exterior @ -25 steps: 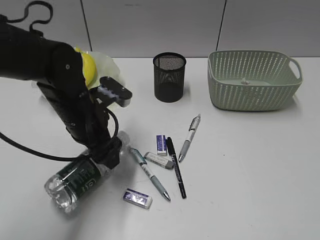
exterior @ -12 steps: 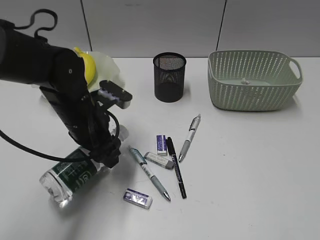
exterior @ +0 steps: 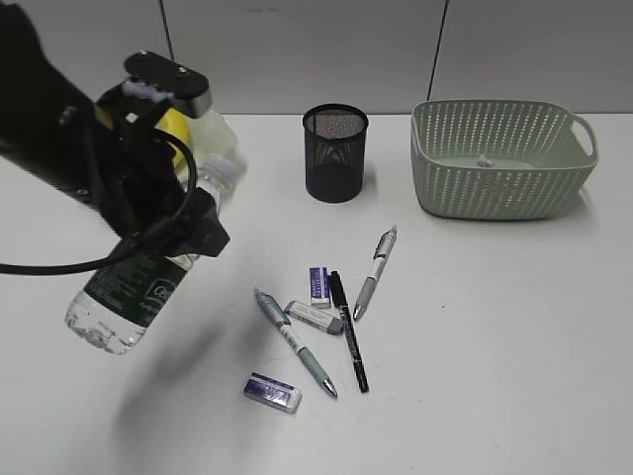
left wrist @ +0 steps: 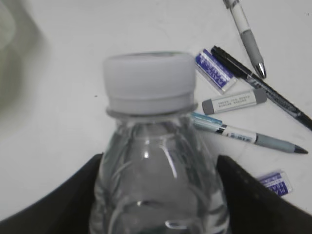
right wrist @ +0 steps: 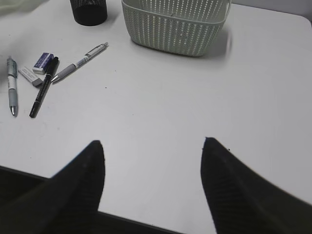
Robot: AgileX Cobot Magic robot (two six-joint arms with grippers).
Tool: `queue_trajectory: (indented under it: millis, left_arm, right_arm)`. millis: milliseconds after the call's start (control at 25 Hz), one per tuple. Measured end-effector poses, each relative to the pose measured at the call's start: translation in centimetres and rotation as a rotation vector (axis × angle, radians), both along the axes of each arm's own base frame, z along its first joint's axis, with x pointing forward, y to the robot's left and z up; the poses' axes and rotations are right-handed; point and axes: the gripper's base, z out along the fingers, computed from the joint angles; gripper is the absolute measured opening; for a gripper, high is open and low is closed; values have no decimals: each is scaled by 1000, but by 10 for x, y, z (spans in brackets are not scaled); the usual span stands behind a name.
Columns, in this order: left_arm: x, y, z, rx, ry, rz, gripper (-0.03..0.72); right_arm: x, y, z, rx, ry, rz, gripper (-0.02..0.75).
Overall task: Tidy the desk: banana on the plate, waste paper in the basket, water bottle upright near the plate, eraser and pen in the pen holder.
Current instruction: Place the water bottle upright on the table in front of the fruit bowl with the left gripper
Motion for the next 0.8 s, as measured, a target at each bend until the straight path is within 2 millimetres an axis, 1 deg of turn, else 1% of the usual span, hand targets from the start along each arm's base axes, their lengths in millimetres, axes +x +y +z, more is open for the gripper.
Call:
queue_trajectory:
  millis: [80, 160, 200, 240, 360, 440, 520, 640, 800]
  left_arm:
    - [-12, 9, 3, -56, -70, 35, 490]
    - [-27, 20, -1, -122, -151, 90, 490]
    - [-32, 25, 1, -177, -214, 133, 490]
    - [-40, 32, -1, -226, -255, 187, 490]
    - [-52, 54, -4, -363, -436, 376, 490]
    - [-54, 64, -7, -410, -527, 461, 490]
    - [-52, 66, -7, -434, -584, 483, 490]
    - [-44, 60, -9, -457, -683, 432, 490]
    - [-31, 52, -18, -493, -817, 379, 490]
  right_arm:
    - [0, 0, 0, 0, 0, 0, 494]
    - [0, 0, 0, 1, 0, 1, 494]
    - [0, 0, 0, 1, 0, 0, 494]
    - [0, 0, 0, 1, 0, 0, 494]
    - [0, 0, 0, 1, 0, 0, 494]
    - [0, 0, 0, 1, 0, 0, 494]
    - [0, 0, 0, 1, 0, 0, 494]
    - [0, 0, 0, 1, 0, 0, 494]
    - [0, 0, 0, 1, 0, 0, 494]
